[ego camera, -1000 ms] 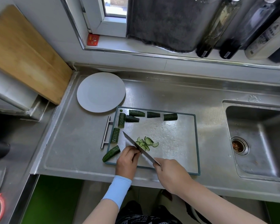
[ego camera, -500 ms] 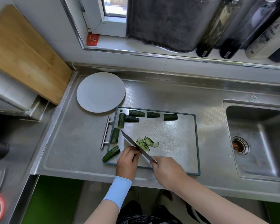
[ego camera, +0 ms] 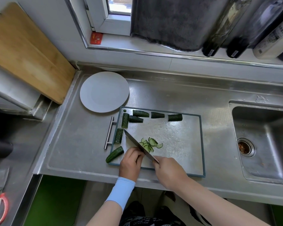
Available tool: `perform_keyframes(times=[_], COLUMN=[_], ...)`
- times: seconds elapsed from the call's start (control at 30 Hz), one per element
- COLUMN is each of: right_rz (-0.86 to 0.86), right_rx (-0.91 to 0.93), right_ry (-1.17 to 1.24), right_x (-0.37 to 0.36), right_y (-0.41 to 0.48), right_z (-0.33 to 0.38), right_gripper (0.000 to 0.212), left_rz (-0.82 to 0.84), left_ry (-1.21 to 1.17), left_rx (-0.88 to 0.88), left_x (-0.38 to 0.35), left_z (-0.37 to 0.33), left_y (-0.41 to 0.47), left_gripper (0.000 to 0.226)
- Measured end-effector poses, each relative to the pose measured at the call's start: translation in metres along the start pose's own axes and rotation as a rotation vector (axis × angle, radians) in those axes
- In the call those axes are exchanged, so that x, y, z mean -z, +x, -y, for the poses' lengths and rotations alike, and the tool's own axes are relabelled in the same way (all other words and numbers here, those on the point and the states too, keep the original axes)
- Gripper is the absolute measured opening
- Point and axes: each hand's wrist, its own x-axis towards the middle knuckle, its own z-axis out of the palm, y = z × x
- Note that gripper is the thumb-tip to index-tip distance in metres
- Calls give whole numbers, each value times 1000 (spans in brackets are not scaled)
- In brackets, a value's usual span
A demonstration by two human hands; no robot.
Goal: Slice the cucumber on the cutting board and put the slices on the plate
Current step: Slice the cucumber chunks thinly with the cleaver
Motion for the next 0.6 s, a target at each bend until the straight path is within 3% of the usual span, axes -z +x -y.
perform_keyframes(times=[0.17, 0.37, 0.6], right_rz=[-23, 1, -45], right_rx=[25, 15, -16], right_ry=[3, 124, 214], right_x=[-4, 12, 47], right_y=[6, 9, 6], right_z=[0, -4, -17], right_gripper=[22, 38, 39], left_rz=[-1, 28, 118], left_ry=[5, 7, 30], left_rx=[-7, -51, -48], left_x=[0, 3, 3], left_z=[1, -4, -13], left_y=[-1, 5, 36], left_gripper=[15, 13, 16])
